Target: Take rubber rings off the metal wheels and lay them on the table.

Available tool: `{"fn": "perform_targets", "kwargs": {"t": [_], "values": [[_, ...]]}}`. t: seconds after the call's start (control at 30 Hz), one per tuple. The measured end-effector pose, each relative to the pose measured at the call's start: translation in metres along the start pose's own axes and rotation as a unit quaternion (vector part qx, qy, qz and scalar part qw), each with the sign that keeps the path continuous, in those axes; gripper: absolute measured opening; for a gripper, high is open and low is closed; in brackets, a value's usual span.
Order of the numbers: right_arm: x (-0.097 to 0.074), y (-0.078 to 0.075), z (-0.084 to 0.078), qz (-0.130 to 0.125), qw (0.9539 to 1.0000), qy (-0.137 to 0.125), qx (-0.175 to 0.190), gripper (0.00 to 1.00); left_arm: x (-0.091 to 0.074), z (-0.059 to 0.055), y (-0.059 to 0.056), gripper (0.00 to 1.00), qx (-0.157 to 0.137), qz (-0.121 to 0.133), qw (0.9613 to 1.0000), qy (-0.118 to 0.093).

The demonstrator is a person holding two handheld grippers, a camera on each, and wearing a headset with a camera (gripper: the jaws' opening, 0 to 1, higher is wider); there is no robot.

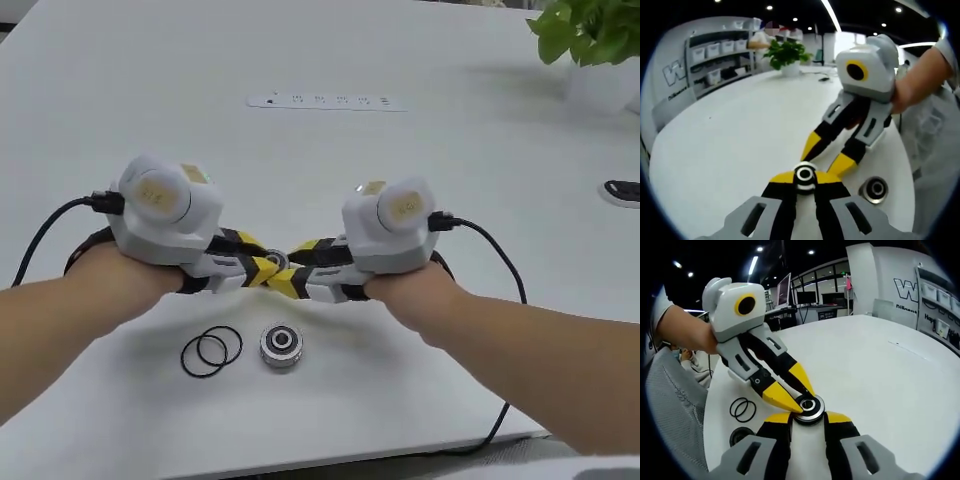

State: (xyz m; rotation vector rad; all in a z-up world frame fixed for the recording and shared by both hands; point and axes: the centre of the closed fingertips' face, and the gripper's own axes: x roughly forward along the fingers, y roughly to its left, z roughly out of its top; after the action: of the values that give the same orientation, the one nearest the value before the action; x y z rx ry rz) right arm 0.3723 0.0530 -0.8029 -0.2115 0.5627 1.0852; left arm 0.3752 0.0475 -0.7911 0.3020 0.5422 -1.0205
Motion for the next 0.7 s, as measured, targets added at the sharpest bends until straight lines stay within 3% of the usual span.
{"fn": "perform_targets", "kwargs": {"t": [0.2, 0.27, 0.7], "values": [[-0.005, -0.002, -0.006, 0.003, 1.0000, 0.008, 0.003, 0.18, 0.000, 0.000, 0.000, 0.13, 0.001, 0.000, 1.0000, -0.001], [-0.006, -0.003, -0.010, 0.002, 0.9999, 0.012, 0.004, 0.11, 0.000, 0.000, 0.000, 0.13, 0.000, 0.000, 1.0000, -0.001], [-0.011, -0.007, -0.010, -0.001, 0.9996, 0.004, 0.028, 0.00, -0.001, 0.000, -0.001, 0.13, 0.000, 0.002, 1.0000, -0.001]]}}
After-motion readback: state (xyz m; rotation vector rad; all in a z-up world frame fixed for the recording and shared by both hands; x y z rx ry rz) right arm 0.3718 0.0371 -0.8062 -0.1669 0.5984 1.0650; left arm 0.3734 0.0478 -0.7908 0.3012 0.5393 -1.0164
